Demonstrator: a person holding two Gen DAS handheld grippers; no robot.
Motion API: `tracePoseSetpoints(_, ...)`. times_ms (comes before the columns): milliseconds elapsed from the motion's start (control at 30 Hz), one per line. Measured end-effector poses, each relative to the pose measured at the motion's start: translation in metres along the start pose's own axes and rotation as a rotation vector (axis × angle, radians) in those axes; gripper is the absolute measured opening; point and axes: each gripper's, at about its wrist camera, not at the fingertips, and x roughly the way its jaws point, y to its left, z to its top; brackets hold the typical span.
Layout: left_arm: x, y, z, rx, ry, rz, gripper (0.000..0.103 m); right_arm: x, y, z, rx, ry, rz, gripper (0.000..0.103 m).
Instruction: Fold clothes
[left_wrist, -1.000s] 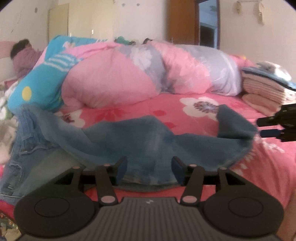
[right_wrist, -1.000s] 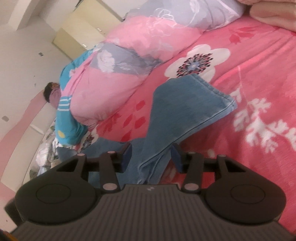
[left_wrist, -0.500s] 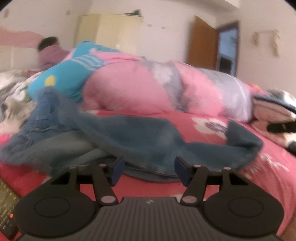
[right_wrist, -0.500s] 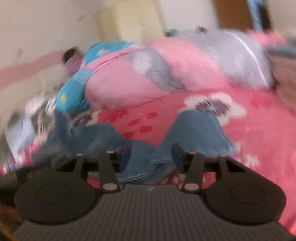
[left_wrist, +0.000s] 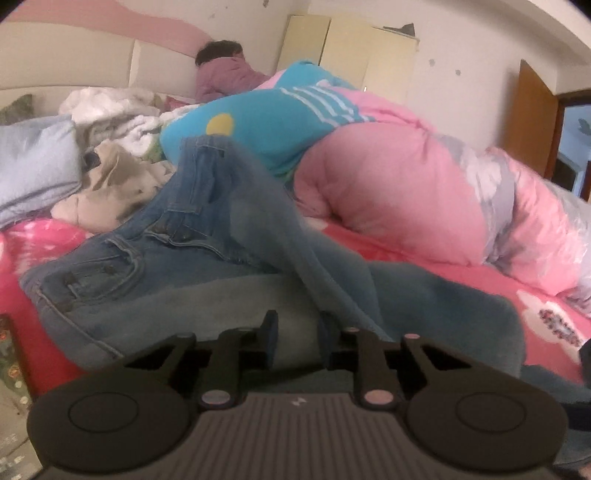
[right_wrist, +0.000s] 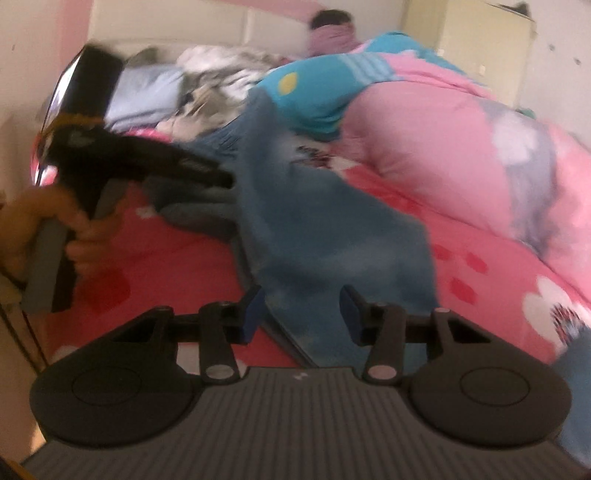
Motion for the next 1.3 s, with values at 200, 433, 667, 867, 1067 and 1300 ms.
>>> tracePoseSetpoints(200, 0.006, -0.005, 0.003, 0.002, 0.002, -0.005, 0.022, 0.030, 0.021, 0.003, -0.145, 0.025, -0.049, 0.026)
tracePoseSetpoints(433, 0.007, -0.007, 0.002, 0.008, -0.002, 0.015, 0.023, 0.022, 0.020, 0.005, -0.154, -0.018, -0.119, 0.005)
tracePoseSetpoints(667, 0.008, -0.006, 0.002, 0.004, 0.004, 0.030, 0.022, -0.006, -0.021, 0.037, -0.107, -0.107, -0.278, 0.004)
tracePoseSetpoints(867, 0.010, -0.013, -0.001, 0.053, 0.032, 0.000, 0.022, 0.000, -0.091, 0.079, -0.008, -0.126, -0.386, 0.003)
tracePoseSetpoints(1067, 0.014, -0.003, -0.001, 0.064, 0.034, -0.002, 0.022, 0.056, -0.151, 0.099, 0.083, -0.043, -0.430, 0.003)
tracePoseSetpoints(1300, 0.020, 0.014, -0.001, 0.050, 0.066, -0.014, 0.021, 0.152, -0.201, 0.077, 0.248, 0.118, -0.435, 0.003)
